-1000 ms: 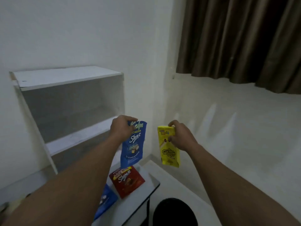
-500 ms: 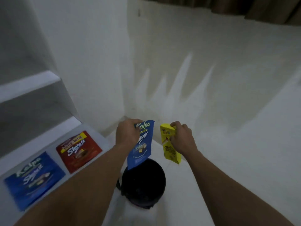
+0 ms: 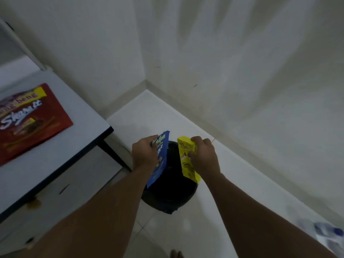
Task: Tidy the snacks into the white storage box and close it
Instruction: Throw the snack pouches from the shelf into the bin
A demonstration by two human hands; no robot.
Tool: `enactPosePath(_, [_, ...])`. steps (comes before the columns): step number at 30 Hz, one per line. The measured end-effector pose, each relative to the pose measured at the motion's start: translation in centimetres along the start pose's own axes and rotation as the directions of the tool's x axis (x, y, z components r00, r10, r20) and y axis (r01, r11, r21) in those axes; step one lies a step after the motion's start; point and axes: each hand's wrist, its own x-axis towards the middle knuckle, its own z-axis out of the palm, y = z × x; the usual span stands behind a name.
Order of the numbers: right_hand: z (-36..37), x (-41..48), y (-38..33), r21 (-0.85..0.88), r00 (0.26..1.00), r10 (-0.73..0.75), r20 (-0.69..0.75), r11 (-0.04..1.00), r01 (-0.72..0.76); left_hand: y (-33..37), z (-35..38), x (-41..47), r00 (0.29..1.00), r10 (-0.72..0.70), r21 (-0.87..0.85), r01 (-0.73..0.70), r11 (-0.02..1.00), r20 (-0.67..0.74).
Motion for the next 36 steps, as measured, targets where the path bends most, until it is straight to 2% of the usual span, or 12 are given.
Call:
enactPosePath(4, [3.9,0.1,2.3,-0.008,0.999,0.008,0.045,1.000,-0.008,-3.6,3.0,0.2,0.998,-0.036,0.054,0.033,0.998,0.056])
enactPosePath(7, [3.5,-0.6,2.3,-0.045,0.993,0.045,0.113,0.998,-0.040,-3.2,2.3,-0.3,0.991,-0.051,0.128,0.035,0.991,0.124])
enactPosePath(10, [0.6,-1.3,0.5,-0.112,0.985,0.015,0.170,0.994,0.004,-0.4,-0.4,-0.7,0.978,-0.030,0.223,-0.018,0.975,0.206])
enactPosePath(13, [-3.6,-2.0,-2.3,-0.231,0.972,-0.068,0.225,0.965,0.121,3.5,-4.1,-1.2,0.962,-0.027,0.278,-0.051,0.959,0.273])
enactPosePath(17, [-10.5,-2.4,-7.5,-0.303,0.954,-0.151,0.258,0.925,0.229,8.7,-9.7,-2.1,0.941,0.051,0.349,-0.174,0.921,0.335])
enactPosePath(22, [-18.0,-2.7,-15.1,-0.342,0.936,-0.251,0.246,0.881,0.326,13.8,-17.9,-2.8,0.956,0.118,0.431,-0.228,0.873,0.267])
enactPosePath(26, [-21.5,-3.6,-20.7,-0.349,0.922,-0.304,0.238,0.859,0.374,15.4,-24.6,-3.7,0.974,0.115,0.470,-0.196,0.861,0.195])
enactPosePath(31, [-22.7,-5.2,-27.3,-0.375,0.896,-0.370,0.246,0.816,0.440,14.1,-32.5,-5.6,0.990,0.111,0.482,-0.137,0.866,0.084])
enactPosePath(36, [-20.4,-6.9,-34.2,-0.369,0.848,-0.453,0.276,0.765,0.529,10.1,-39.2,-7.1,0.999,0.044,0.443,-0.026,0.896,-0.031])
